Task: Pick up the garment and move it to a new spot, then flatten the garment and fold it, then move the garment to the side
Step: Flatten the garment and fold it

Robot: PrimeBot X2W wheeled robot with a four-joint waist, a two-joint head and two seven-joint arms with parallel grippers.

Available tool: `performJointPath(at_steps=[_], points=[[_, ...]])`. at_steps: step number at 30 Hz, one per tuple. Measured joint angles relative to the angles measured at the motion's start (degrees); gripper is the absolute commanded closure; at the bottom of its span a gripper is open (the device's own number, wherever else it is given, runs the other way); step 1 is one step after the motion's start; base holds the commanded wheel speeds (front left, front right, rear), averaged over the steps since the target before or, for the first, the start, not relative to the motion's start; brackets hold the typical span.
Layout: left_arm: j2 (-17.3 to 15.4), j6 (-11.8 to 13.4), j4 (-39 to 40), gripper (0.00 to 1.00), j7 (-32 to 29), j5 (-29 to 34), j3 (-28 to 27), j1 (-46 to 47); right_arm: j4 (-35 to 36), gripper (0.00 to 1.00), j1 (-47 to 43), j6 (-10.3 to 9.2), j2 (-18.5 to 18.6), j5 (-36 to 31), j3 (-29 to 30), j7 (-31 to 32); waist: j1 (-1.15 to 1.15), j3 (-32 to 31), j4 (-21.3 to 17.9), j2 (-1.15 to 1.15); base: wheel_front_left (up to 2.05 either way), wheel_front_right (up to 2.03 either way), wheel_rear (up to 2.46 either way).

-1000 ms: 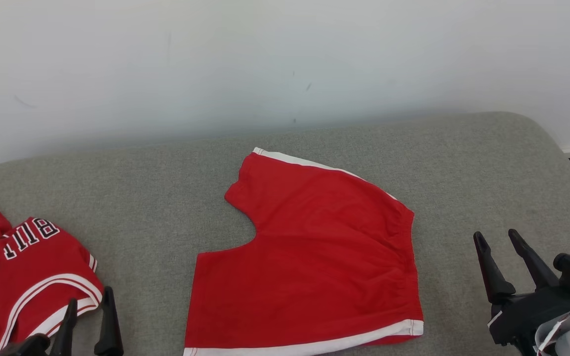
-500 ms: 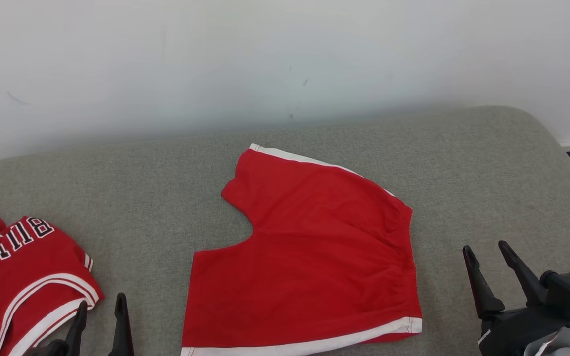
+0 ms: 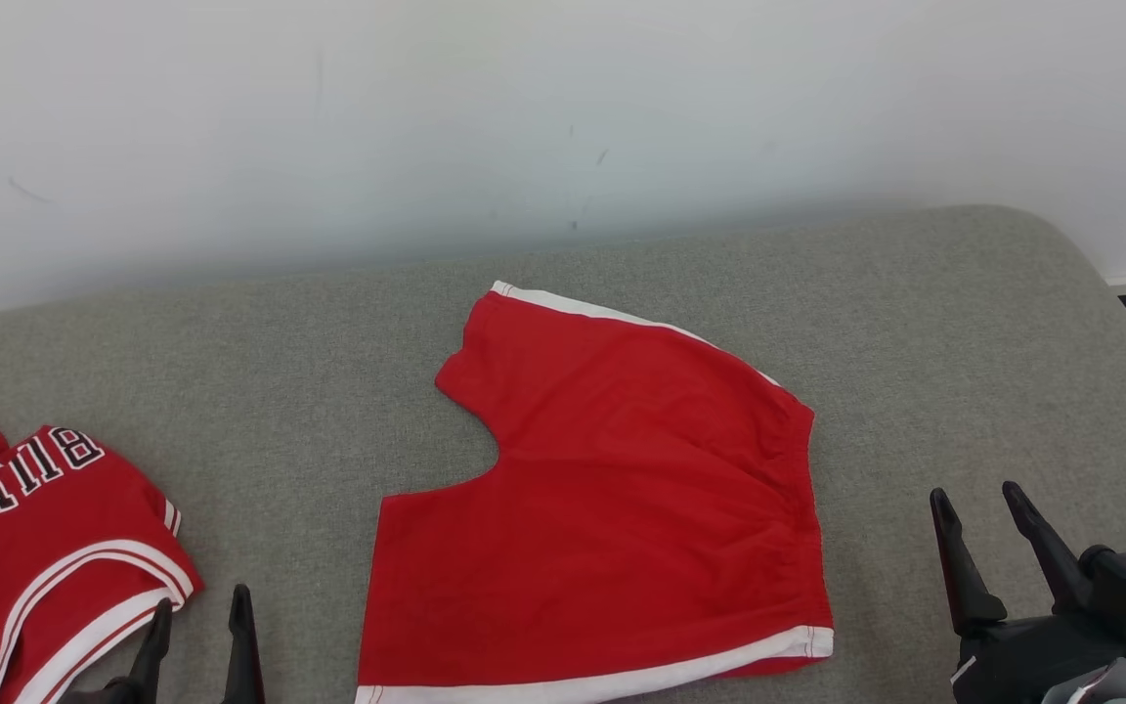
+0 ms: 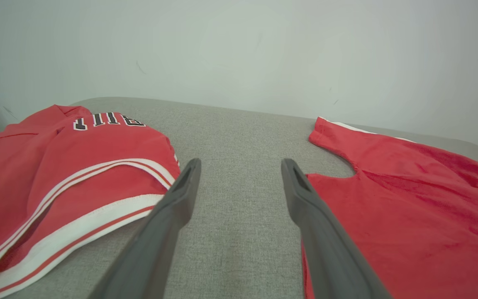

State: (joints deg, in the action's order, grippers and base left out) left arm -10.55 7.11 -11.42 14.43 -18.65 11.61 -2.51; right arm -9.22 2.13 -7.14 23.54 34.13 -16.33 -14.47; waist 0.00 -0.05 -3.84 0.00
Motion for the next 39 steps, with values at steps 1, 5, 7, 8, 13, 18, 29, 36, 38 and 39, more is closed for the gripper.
performJointPath(at_steps=[1, 5, 7, 8, 13, 18, 29, 36, 38, 39], points=[[0.03, 0.0, 0.03, 0.0, 0.0, 0.09, -0.04, -0.16, 0.01, 0.0, -0.29, 0.0, -0.18, -0.07, 0.14, 0.0, 0.0, 0.0, 0.02, 0.0, 0.0, 0.0, 0.0], [0.26, 0.0, 0.07, 0.0, 0.0, 0.54, -0.48, -0.72, -0.12, 0.0, -0.59, 0.0, -0.59, -0.48, 0.9, 0.0, 0.0, -0.01, 0.09, 0.0, 0.0, 0.0, 0.0], [0.65, 0.0, 0.1, 0.0, 0.0, 0.57, -0.79, -0.72, -0.13, 0.0, -0.6, 0.0, -0.85, -0.66, 1.24, 0.0, 0.0, -0.02, 0.11, 0.0, 0.0, 0.0, 0.0], [0.88, 0.0, 0.15, 0.0, 0.0, 0.59, -0.88, -0.72, -0.13, 0.0, -0.6, 0.0, -0.99, -0.93, 1.34, 0.0, 0.0, -0.02, 0.11, 0.0, 0.0, 0.0, 0.0], [1.4, 0.0, 0.53, 0.0, 0.0, 1.01, -1.09, -0.73, -0.26, 0.0, -0.61, 0.0, -1.32, -1.64, 1.88, 0.0, 0.0, -0.03, 0.11, 0.0, 0.0, 0.0, 0.0], [1.46, 0.0, 0.89, 0.0, 0.0, 2.16, -1.31, -0.75, -0.26, 0.0, -0.62, 0.0, -1.86, -2.35, 2.24, 0.0, 0.0, -0.01, 0.1, 0.0, 0.0, 0.0, 0.0], [1.52, 0.0, 0.92, 0.0, -0.75, 4.19, -1.4, -0.8, -0.29, 0.0, -0.62, 0.0, -2.45, -3.61, 2.6, 0.0, 0.0, -0.1, 0.1, 0.0, 0.0, 0.0, 0.0], [1.78, 0.0, 0.89, 0.0, -1.37, 5.97, -1.74, -1.02, -0.55, 0.0, -0.63, 0.0, -2.49, -3.99, 2.85, 0.0, 0.0, -0.2, 0.2, 0.0, 0.0, 0.0, 0.0], [1.86, 0.0, 0.89, 0.0, -1.81, 6.57, -1.83, -1.22, -0.7, 0.0, -0.63, 0.0, -2.55, -4.01, 2.89, 0.0, 0.0, -0.23, 0.24, 0.0, 0.0, 0.0, 0.0], [1.88, 0.0, 0.91, 0.0, -1.87, 6.68, -1.89, -1.52, -0.8, 0.0, -0.63, 0.0, -2.58, -4.06, 2.91, 0.0, 0.0, -0.25, 0.26, 0.0, 0.0, 0.0, 0.0]])
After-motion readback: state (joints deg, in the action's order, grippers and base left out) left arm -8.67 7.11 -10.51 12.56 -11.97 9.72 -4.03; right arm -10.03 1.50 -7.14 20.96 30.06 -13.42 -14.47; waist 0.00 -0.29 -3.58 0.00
